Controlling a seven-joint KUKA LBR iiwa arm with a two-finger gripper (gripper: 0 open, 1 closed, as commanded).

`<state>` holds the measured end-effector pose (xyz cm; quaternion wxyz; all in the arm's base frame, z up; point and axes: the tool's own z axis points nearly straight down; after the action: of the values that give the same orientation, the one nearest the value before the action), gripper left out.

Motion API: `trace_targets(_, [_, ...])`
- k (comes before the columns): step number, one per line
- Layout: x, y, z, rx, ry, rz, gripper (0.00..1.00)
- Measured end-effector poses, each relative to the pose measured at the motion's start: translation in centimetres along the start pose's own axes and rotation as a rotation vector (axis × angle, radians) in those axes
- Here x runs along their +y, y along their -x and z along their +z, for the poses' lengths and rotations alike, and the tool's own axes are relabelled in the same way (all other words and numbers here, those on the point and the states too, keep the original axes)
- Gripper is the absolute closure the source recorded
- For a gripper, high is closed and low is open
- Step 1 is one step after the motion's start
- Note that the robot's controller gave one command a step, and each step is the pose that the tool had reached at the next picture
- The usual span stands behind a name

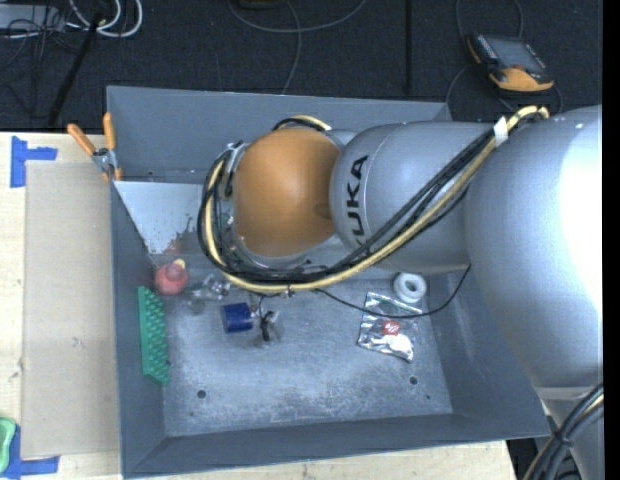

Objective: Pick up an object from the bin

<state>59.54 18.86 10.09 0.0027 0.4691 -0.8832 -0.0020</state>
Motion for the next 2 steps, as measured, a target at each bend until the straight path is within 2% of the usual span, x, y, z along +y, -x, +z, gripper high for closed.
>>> trace_targets(1, [-3.52,-2.35,1.98,-0.002,-0.005,-0.153,0.0])
trace_targets(2, [-3.51,-2.28,1.89,-0.004,-0.005,-0.15,1.0])
